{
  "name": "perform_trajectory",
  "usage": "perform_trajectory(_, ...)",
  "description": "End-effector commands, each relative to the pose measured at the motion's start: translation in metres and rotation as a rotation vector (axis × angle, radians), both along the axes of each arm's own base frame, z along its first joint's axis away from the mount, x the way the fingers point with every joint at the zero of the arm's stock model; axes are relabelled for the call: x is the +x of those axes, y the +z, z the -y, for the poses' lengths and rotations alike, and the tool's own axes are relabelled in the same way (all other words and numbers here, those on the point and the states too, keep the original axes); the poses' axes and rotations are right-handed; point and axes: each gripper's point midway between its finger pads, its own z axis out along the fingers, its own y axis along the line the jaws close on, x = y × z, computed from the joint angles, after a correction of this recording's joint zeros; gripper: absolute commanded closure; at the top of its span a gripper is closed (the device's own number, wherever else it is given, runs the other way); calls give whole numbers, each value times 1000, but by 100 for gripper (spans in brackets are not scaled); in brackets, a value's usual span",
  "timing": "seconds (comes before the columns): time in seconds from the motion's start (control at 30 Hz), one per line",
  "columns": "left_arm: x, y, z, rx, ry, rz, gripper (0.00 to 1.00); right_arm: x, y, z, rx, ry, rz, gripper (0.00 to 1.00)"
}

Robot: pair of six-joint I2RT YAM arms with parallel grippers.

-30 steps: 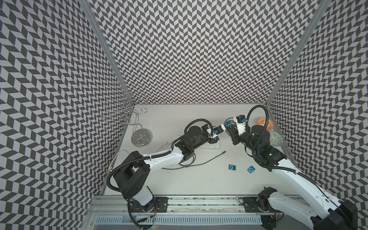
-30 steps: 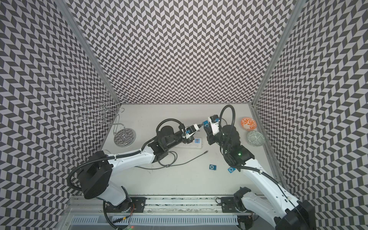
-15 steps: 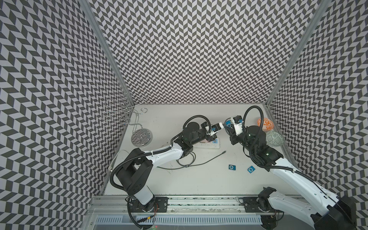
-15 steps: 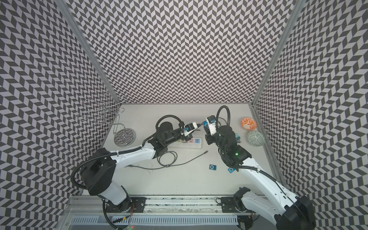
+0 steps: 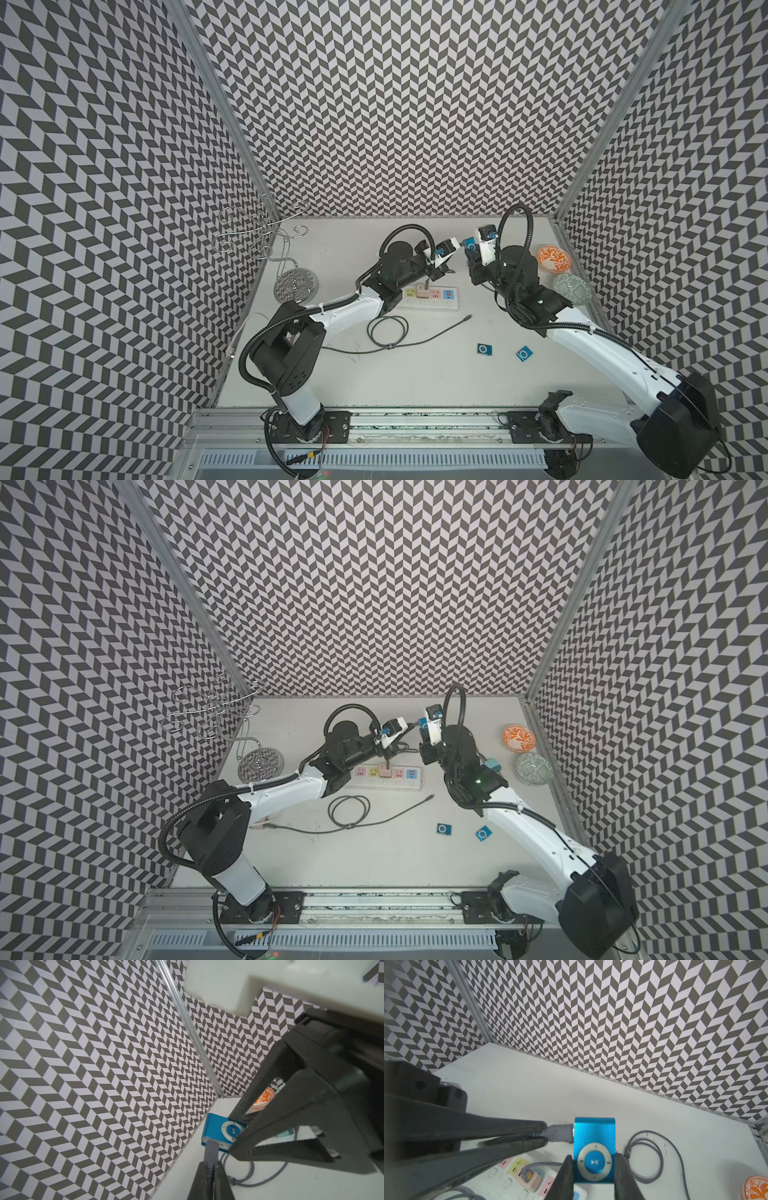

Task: Charge mp3
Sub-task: Insert the charging cable into the MP3 player, then place the MP3 player at the center of the board.

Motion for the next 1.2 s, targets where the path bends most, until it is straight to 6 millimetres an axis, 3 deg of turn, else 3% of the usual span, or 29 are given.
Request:
perform_trajectory(0.0, 16, 27, -5, -70, 26, 30, 81, -13, 14, -49, 50, 175, 7, 88)
perform_trajectory(0.13, 20, 34, -14, -75, 35, 33, 56, 15, 9, -47, 39, 125, -33, 88)
perform_trajectory(0.23, 20, 37, -22, -77, 54, 39, 48, 38, 9, -46, 45, 92, -52, 88)
perform_trajectory(0.4, 17, 51, -48, -103, 111, 58, 43, 77, 5, -37, 55, 43, -72, 88)
perform_trajectory(0.63, 3, 69, -97, -130, 206, 77, 42, 138, -15, 8, 57, -66, -99, 88)
perform_trajectory(0.73, -6, 64, -116, -123, 247, 63, 42, 153, -39, 26, 20, -101, -124, 88)
perform_trajectory(0.87, -16, 49, -136, -102, 293, 28, 41, 162, -84, 34, -48, -109, -186, 88)
perform_trajectory(1.07, -27, 31, -155, -94, 340, -15, 41, 161, -160, 24, -87, -55, -382, 91)
perform_trajectory(1.17, -31, 28, -160, -93, 355, -21, 41, 151, -186, 21, -70, -44, -449, 91)
